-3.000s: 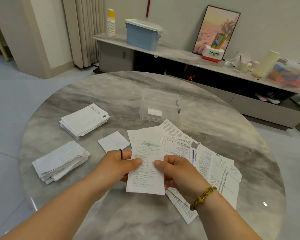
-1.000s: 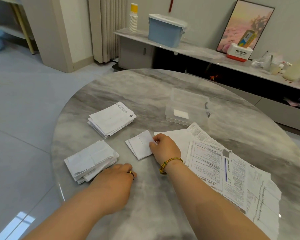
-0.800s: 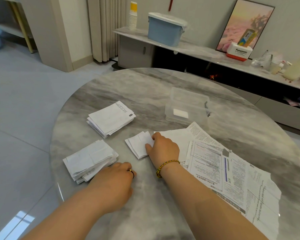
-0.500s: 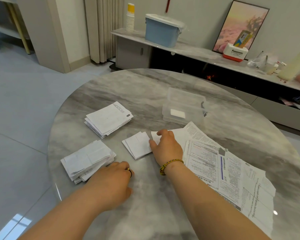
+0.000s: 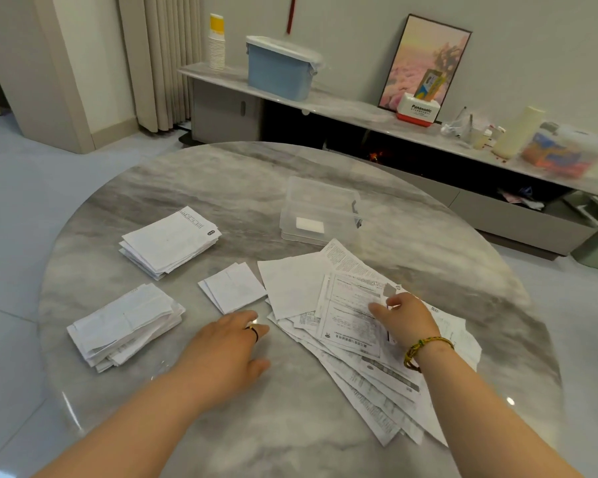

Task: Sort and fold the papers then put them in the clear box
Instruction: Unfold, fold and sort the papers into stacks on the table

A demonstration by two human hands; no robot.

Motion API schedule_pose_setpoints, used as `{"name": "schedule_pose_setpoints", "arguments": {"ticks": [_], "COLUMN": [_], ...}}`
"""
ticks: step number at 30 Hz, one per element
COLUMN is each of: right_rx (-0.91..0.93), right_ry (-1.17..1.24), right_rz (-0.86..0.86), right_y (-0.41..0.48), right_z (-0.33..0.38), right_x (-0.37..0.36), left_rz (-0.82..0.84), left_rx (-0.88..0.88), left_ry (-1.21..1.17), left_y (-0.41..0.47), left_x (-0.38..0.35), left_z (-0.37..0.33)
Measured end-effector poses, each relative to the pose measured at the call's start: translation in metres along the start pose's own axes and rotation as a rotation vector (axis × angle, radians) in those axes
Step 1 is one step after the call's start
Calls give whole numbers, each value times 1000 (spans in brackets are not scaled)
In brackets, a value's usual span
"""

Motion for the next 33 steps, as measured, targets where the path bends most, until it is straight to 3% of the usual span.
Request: {"name": "schedule_pose_setpoints", "arguments": {"ticks": [13, 18, 26, 29, 33], "right_rx": [-54, -65, -24, 55, 133], "right_ry": [-263, -90, 397, 456, 610], "right_rz": [-38, -7, -4, 4, 161], "right_y": [4, 8, 3, -6, -24], "right_z": [0, -2, -8, -6, 4], "right_x": [-19, -18, -2, 14, 26], "left_rz": [42, 43, 11, -73, -195], "left_rx": [3, 14, 23, 16, 71], "left_ry": [75, 76, 10, -108, -623], "left_y": [5, 6, 5, 5, 1], "left_x": [-14, -12, -7, -1, 11], "left_z": [-1, -2, 1, 1, -6]}}
Point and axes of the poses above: each hand's wrist, its own y-axis towards the middle knuckle, its own x-axis out of the back of the hand, z = x × y, the point moved 3 cm from there along y, towards the middle knuckle, and after that the axes turned 12 degrees about -y, right-handed, at the moved point
